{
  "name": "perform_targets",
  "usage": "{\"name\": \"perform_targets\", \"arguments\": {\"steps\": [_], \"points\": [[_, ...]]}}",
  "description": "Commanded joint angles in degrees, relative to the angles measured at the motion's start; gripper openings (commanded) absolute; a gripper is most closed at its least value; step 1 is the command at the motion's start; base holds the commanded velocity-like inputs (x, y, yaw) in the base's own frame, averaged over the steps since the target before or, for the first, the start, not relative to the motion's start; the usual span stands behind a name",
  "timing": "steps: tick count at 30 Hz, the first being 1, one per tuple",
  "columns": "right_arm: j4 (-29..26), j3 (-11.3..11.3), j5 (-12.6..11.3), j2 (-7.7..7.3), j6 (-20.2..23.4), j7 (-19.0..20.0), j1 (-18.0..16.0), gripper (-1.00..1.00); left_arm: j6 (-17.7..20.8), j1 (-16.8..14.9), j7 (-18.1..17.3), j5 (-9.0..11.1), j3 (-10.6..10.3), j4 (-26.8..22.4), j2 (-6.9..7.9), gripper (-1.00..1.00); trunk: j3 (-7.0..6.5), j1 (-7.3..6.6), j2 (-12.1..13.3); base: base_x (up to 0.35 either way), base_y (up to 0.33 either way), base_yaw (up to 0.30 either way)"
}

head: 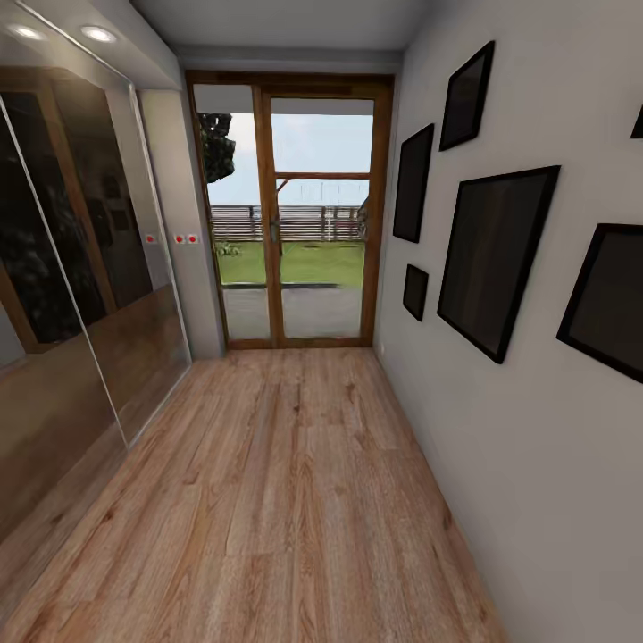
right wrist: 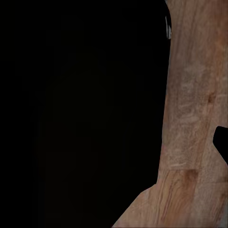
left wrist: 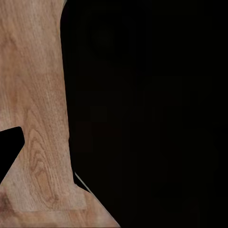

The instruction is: Pick up the two gym shoes and the two sandals from the corridor floor and place them onto the hallstand (shoe rack) in the corridor, making sure they are on the rack and not on the floor. Arrange them so the two gym shoes are next to each other and the two sandals are next to each other.

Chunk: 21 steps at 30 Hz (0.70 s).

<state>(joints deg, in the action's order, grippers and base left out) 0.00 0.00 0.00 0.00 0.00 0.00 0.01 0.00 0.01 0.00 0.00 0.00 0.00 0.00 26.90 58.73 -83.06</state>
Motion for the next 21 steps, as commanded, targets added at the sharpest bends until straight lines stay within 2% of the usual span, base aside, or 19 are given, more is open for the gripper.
{"name": "perform_targets", "arguments": {"steps": [1, 5, 21], "points": [[-0.3, 0.3, 0.2, 0.33, -0.3, -0.3, -0.3, 1.00, -0.2, 0.0, -0.1, -0.1, 0.1, -0.3, -0.09, 1.00, 0.03, 0.00, 0.0, 0.000, 0.000, 0.000], [-1.6, 0.3, 0.2, 1.62, -0.6, -0.3, -1.3, 1.00, -0.2, 0.0, -0.1, -0.1, 0.1, -0.9, -0.09, 1.00, 0.03, 0.00, 0.0, 0.000, 0.000, 0.000], [-2.1, 0.4, 0.2, 1.92, -1.0, -0.2, -1.5, 1.00, -0.3, 0.0, -0.1, -0.1, 0.1, -1.0, -0.09, 1.00, 0.03, 0.00, 0.0, 0.000, 0.000, 0.000]]}}
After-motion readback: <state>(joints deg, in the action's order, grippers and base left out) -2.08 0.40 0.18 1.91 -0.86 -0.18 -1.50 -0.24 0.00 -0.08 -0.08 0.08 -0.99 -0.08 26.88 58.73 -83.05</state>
